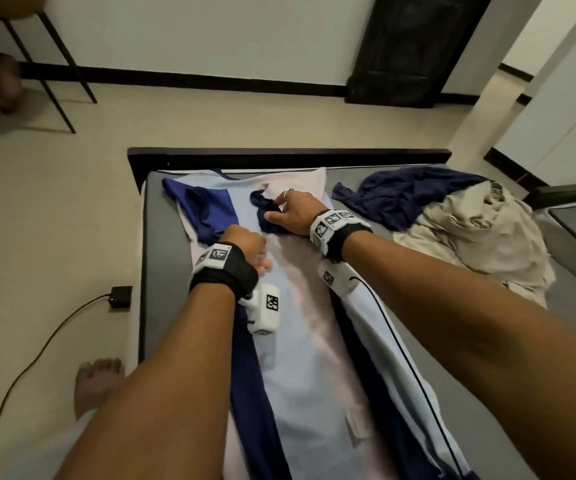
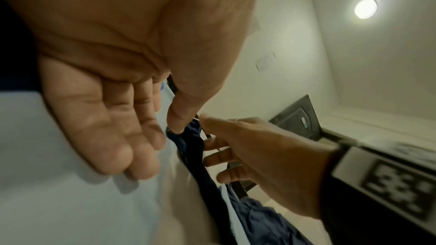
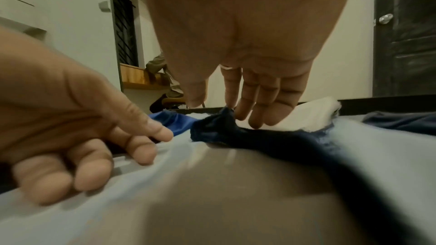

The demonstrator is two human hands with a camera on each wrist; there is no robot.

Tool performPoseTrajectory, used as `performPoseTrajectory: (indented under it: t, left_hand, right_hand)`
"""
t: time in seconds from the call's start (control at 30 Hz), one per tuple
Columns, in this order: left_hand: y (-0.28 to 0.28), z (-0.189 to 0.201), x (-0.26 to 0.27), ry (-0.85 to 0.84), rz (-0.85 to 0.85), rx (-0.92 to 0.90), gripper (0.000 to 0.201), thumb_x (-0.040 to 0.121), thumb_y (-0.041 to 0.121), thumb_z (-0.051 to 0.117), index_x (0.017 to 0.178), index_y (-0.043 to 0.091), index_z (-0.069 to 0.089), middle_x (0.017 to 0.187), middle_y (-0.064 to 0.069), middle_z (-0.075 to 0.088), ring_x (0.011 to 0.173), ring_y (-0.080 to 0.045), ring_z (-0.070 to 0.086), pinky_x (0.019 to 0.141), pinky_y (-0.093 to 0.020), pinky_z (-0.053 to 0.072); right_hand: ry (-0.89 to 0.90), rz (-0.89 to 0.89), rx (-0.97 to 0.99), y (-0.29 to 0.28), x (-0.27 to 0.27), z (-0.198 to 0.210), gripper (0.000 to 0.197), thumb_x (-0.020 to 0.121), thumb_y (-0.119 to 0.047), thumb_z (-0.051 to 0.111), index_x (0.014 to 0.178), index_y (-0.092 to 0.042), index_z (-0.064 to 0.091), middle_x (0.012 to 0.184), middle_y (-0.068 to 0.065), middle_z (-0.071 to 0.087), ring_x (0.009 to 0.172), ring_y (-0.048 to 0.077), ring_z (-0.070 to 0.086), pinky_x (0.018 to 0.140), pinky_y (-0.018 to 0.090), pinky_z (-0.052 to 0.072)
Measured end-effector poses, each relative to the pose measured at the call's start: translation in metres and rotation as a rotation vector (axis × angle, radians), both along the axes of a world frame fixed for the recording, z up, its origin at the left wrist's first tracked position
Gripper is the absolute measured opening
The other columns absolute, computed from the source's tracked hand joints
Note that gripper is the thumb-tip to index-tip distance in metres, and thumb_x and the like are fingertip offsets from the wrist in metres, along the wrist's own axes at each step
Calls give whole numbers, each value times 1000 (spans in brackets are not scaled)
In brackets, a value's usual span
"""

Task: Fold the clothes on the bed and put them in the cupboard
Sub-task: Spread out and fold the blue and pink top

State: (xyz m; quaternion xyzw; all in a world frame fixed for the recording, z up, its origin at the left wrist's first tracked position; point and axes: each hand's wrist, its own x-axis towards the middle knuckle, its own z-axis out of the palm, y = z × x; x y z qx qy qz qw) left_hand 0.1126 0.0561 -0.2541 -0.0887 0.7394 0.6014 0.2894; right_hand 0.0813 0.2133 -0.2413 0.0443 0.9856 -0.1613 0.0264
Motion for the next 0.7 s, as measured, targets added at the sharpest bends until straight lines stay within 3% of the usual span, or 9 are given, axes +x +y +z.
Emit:
performPoseTrajectory:
  t: [0.13, 0.23, 0.3, 0.43, 0.57, 0.7]
  left_hand:
    - [-2, -7, -4, -49, 27, 92, 18, 99, 3, 40, 113, 2, 52, 88, -12, 57, 56, -28, 66, 51, -27, 50]
    - [-2, -14, -10, -62, 50, 137, 21, 98, 1, 41, 116, -1, 52, 88, -13, 57, 50, -28, 66, 47, -25, 47]
    - [0, -17, -11, -50, 68, 146, 26, 98, 1, 42, 121, -2, 53, 89, -14, 59, 46, -27, 66, 45, -25, 48]
    - [2, -20, -13, -47, 71, 128, 32, 101, 7, 40, 130, -1, 51, 89, -12, 61, 49, -26, 67, 41, -22, 49]
    - [1, -17, -12, -27, 67, 138, 36, 102, 8, 39, 138, 3, 45, 93, -14, 60, 54, -27, 64, 38, -20, 46]
    - [-1, -14, -6, -21, 99, 193, 37, 104, 9, 42, 141, 9, 41, 85, -14, 57, 56, -28, 60, 35, -19, 45]
  right_hand:
    - [4, -112, 116, -23, -37, -23, 55, 91, -58, 59, 117, -10, 63, 107, 12, 67, 99, 31, 63, 73, 30, 39]
    - [44, -140, 200, -27, -47, -29, 32, 93, -36, 60, 112, -11, 67, 108, 11, 69, 99, 33, 65, 71, 31, 41]
    - [113, -162, 162, -26, -50, -27, 25, 95, -30, 56, 105, -11, 69, 104, 12, 70, 94, 35, 66, 70, 32, 43]
    - [133, -130, -5, -23, -50, -25, 36, 102, -40, 47, 85, -13, 62, 96, 14, 69, 81, 31, 58, 69, 31, 39]
    - [105, -75, -122, -18, -47, -22, 41, 106, -35, 40, 94, -6, 67, 101, 16, 67, 92, 32, 60, 77, 31, 39]
    - [84, -20, -127, -18, -49, -27, 32, 102, -25, 46, 97, -7, 71, 101, 14, 70, 94, 33, 64, 86, 39, 50]
